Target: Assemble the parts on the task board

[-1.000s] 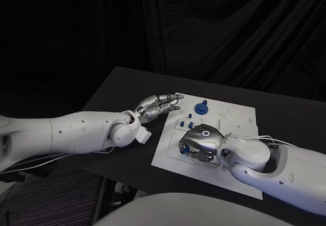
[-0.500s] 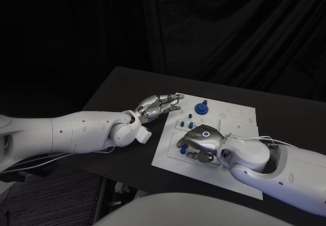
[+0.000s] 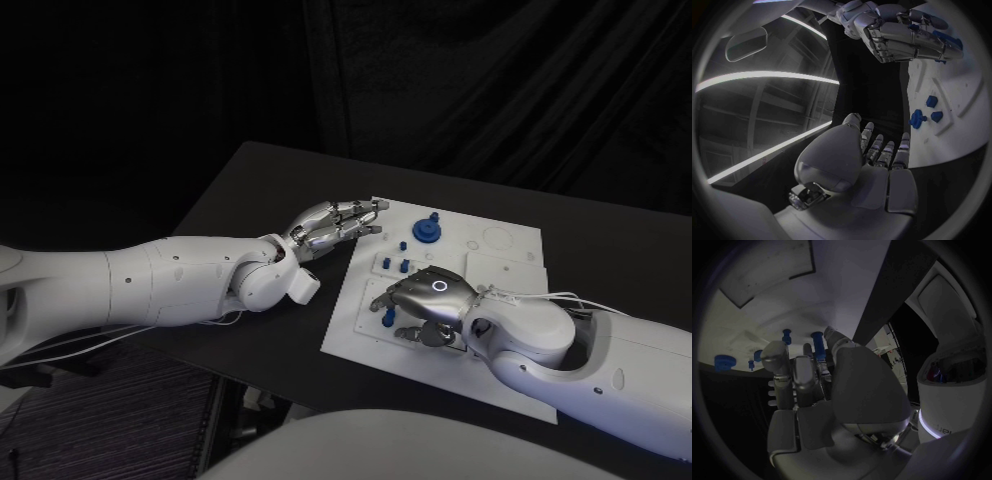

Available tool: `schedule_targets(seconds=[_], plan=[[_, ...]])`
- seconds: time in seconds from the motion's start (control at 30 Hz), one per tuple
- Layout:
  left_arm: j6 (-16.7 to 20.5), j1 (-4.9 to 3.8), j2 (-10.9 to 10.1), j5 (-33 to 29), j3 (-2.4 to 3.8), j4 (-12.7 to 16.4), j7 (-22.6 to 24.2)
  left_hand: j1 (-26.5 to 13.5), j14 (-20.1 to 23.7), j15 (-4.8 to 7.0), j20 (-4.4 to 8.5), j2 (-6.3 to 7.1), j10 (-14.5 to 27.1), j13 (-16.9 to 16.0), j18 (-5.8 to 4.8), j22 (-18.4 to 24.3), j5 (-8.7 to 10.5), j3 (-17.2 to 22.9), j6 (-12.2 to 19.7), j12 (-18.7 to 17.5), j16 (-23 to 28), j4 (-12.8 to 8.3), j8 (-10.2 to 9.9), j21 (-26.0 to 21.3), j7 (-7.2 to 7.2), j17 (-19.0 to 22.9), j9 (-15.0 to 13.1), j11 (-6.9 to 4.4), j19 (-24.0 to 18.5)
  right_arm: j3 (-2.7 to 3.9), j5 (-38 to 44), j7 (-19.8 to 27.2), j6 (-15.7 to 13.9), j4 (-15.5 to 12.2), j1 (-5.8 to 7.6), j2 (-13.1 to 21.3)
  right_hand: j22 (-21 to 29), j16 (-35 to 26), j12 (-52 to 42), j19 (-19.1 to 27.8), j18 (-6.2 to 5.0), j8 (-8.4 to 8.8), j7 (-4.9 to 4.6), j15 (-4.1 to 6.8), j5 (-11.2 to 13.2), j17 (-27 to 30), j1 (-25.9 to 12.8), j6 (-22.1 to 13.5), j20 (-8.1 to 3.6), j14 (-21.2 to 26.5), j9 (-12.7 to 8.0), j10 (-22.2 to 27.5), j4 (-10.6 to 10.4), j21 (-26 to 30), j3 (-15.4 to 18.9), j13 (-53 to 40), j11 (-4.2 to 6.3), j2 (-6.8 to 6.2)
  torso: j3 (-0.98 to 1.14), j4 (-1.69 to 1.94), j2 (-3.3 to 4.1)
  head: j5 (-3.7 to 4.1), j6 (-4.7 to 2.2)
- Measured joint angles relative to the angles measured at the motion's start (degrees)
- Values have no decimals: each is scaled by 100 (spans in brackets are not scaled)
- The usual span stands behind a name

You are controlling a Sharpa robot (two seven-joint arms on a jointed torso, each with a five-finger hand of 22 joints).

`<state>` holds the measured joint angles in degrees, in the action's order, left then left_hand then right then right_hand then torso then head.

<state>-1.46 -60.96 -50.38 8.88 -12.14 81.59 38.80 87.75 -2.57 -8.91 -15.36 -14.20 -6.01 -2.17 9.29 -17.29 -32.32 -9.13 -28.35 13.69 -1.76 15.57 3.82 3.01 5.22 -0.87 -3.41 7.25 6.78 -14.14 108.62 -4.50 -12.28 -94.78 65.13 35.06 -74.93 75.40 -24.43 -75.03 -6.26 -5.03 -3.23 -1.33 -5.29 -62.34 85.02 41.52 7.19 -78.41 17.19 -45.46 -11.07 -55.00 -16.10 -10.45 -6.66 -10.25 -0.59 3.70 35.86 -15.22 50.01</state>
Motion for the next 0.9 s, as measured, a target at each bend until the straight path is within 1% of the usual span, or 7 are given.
schedule_targets(seconds=[0.17,0.3,0.4,0.63,0.7,0.8,0.9], plan=[[-1,0,-8,0,0,-11,0,0,0,0,0,0,0,0,0,11,0,0,0,0,0,0,0,0,0,0,0,0,0,8,-42,17,-371,-118,17,205,0,0,-91,0,0,0,0,0,0,-36,3,0,0,0,-30,171,-53,21,53,-65,-10,3,-2,-1,-1,55,0],[-2,0,-5,0,0,-38,0,0,0,0,0,0,0,0,0,22,0,0,0,0,0,0,0,0,0,0,0,0,0,22,-119,39,-823,-300,175,488,0,0,-204,0,0,0,0,0,-72,-72,99,0,0,0,-65,312,-69,-20,69,-117,-13,59,-1,-1,-3,191,1],[-2,0,3,0,-1,-56,1,0,0,0,0,0,0,0,0,34,0,10,0,0,0,10,0,0,0,-1,0,0,0,34,-291,57,-1178,-461,411,773,1,28,-300,-1,0,0,0,0,-183,-94,187,0,-1,0,-88,382,-70,-20,68,-150,-40,74,1,-1,-7,355,1],[2,1,2,0,-1,-69,4,-246,0,0,0,-125,20,0,0,71,94,-86,31,0,0,142,0,0,-31,-1,0,21,0,37,-1160,55,-1572,-848,1098,1628,1,69,-739,-64,-1,-142,-284,-12,-473,-149,373,319,18,-21,-102,137,-148,-107,-126,-273,35,264,7,-4,-24,689,1],[6,1,-3,0,-1,-74,4,-434,13,-13,0,-182,20,0,0,89,181,-187,31,0,0,135,0,0,-31,1,0,21,0,28,-1489,23,-1566,-900,1214,1844,1,69,-1011,-65,0,-234,-399,26,-586,-149,479,528,18,-59,-100,-219,-108,-129,-227,-372,120,303,8,-9,-30,766,1],[13,1,-7,0,0,-78,5,-653,12,-13,-12,-232,41,0,0,105,367,-272,60,0,0,140,0,0,-60,5,0,41,-12,11,-1882,-30,-1511,-951,1288,2073,1,69,-1569,-81,0,-350,-434,162,-622,-139,488,848,-91,-54,-90,-630,-86,-129,-285,-670,294,302,8,-14,-38,831,1],[26,1,-8,0,0,-80,5,-1175,12,-12,-21,-268,41,0,0,127,998,-384,102,23,0,140,0,0,-103,5,0,41,-21,5,-2357,-136,-1371,-959,1337,2337,1,24,-2602,-76,-1,-446,-392,249,-610,-68,349,1199,-180,-45,-70,-664,-218,-106,-280,-1388,415,274,5,-20,-57,883,-1]])
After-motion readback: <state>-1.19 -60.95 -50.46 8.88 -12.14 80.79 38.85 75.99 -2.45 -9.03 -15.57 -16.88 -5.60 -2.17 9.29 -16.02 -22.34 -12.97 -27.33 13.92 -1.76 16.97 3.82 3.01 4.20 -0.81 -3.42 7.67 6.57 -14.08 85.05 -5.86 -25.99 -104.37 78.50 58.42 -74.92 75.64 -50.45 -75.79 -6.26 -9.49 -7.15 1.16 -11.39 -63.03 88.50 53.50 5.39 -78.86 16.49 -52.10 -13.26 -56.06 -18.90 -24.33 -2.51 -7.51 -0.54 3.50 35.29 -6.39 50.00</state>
